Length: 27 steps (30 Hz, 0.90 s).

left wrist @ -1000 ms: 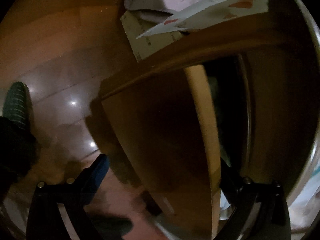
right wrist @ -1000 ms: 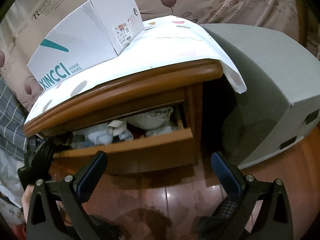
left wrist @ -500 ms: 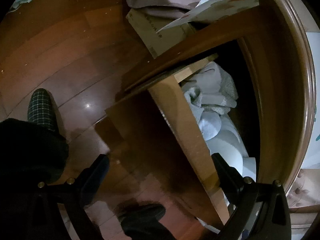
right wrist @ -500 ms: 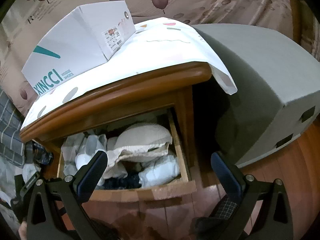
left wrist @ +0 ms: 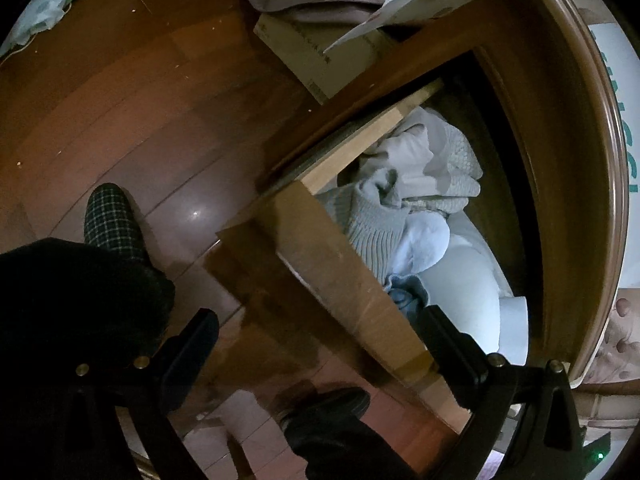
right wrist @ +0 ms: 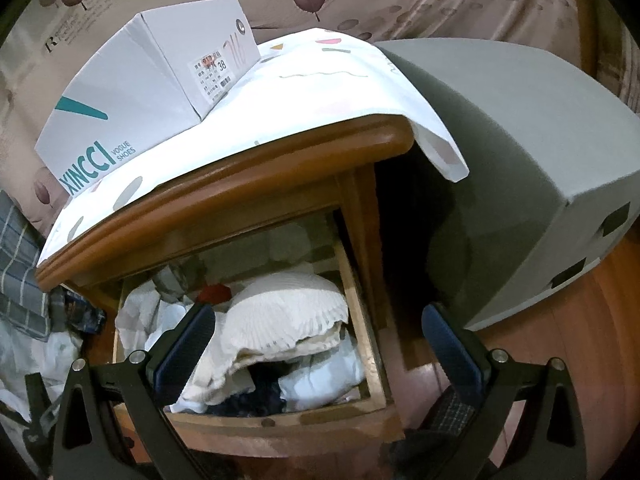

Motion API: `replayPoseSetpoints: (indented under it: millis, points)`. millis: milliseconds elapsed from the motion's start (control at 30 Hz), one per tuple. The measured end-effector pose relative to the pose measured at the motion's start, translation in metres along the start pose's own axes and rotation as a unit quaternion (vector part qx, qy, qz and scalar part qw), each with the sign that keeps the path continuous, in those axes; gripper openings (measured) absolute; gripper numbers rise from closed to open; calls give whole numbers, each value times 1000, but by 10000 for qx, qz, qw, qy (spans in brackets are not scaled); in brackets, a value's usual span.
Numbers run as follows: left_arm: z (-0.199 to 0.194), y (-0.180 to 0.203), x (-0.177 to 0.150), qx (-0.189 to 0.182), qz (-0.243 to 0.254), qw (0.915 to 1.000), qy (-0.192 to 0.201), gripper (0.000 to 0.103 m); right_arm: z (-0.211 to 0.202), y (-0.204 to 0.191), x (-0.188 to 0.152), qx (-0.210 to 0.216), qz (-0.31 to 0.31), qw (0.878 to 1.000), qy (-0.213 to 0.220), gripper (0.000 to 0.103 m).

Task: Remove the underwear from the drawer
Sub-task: 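Pull the drawer further open with the left tool, then release it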

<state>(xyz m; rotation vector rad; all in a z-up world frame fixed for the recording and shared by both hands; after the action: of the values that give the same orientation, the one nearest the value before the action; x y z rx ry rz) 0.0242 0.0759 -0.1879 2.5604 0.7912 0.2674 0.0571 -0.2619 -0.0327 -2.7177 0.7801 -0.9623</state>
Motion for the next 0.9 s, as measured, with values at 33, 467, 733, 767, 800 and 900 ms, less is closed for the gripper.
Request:
replayPoseSetpoints:
  millis: [33,467,733,767,800,900]
  points:
    - [1,-1,-1,46,19,10000,-1,103,0,0,0,4,4,10000,-7,102]
    - [-14,-5,-10,613,427,9972,-95,103,2,3,-2,-33,22,10000,-84,102]
    - [-26,9,3,1107,1175,9867,163,101,12,-7,-13,82,-281,9985,-464,102]
    - [-29,11,5,1148,1257,9853,168,101,14,-8,-15,89,-322,9981,-523,102]
    - [-31,12,5,1186,1326,9839,189,100,16,-10,-17,93,-357,9976,-583,102]
    - [-44,20,7,1329,1689,9761,338,100,17,-12,-20,80,-490,9966,-652,102]
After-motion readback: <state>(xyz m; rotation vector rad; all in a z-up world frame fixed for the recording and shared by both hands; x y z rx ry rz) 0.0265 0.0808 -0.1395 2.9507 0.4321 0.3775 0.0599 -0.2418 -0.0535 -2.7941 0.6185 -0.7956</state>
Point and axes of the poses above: each gripper's, at about its wrist camera, not at the fingertips, and z roughly the way its jaws point, y to its right, x to its top, the point moved 10 cm from there along z, roughly the way its jaws point, and after that the axes turned 4 degrees about z, right-handed, at the moved point
